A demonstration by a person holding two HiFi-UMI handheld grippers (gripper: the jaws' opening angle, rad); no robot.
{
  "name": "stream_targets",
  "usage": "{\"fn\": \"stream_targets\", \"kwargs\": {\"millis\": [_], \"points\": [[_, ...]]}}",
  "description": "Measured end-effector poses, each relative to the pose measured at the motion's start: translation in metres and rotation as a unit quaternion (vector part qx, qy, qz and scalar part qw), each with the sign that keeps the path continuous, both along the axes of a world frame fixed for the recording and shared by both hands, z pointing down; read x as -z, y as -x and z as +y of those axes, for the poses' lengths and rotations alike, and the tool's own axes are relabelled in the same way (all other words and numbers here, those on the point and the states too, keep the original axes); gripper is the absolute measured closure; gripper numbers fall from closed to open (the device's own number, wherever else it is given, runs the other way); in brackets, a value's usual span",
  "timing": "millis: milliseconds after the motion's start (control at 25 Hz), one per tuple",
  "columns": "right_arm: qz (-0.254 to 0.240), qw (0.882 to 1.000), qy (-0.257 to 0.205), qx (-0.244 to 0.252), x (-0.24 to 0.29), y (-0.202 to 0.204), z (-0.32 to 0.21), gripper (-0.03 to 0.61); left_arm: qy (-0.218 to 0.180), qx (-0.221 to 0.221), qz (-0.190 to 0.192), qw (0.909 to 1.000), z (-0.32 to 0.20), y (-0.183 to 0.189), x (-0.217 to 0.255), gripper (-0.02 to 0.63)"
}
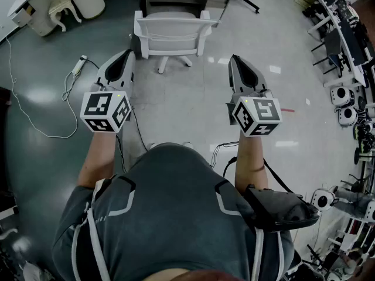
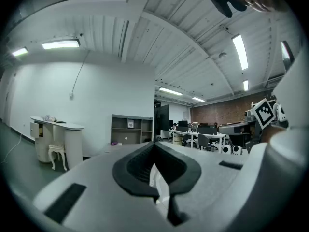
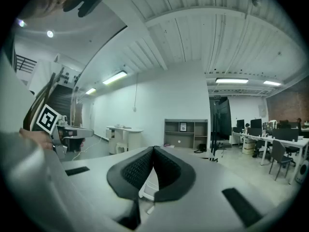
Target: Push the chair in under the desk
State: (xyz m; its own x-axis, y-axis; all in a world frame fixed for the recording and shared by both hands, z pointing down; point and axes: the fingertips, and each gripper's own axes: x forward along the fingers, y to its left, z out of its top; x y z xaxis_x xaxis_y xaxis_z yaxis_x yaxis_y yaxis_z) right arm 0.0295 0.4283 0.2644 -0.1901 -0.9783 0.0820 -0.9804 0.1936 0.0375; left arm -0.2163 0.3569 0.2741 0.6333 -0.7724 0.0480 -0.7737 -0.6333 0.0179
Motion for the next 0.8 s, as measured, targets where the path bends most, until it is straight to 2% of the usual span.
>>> {"fn": "stream_targets", "kwargs": {"millis": [400, 560, 720, 800], "points": [[-0.021, 1.0, 0.001, -0.006, 0.003, 0.011, 0.004, 0.551, 0.013, -0.014, 0.02, 0.9996, 0.003, 0.011, -0.002, 0.606], [-0.018, 1.0, 0.001, -0.009, 0.001, 0.016, 0.008, 0.551, 0.021, 0.002, 0.036, 0.9991, 0.002, 0.023, -0.006, 0.606], [-0.02, 1.0, -0.006, -0.017, 0.005, 0.023, 0.004, 0.551, 0.015, 0.015, 0.019, 0.9996, -0.008, 0.035, -0.004, 0.606], [-0.019, 1.0, -0.007, -0.02, 0.004, 0.029, 0.002, 0.551, 0.02, 0.009, 0.024, 0.9995, -0.011, 0.041, -0.007, 0.605]]}}
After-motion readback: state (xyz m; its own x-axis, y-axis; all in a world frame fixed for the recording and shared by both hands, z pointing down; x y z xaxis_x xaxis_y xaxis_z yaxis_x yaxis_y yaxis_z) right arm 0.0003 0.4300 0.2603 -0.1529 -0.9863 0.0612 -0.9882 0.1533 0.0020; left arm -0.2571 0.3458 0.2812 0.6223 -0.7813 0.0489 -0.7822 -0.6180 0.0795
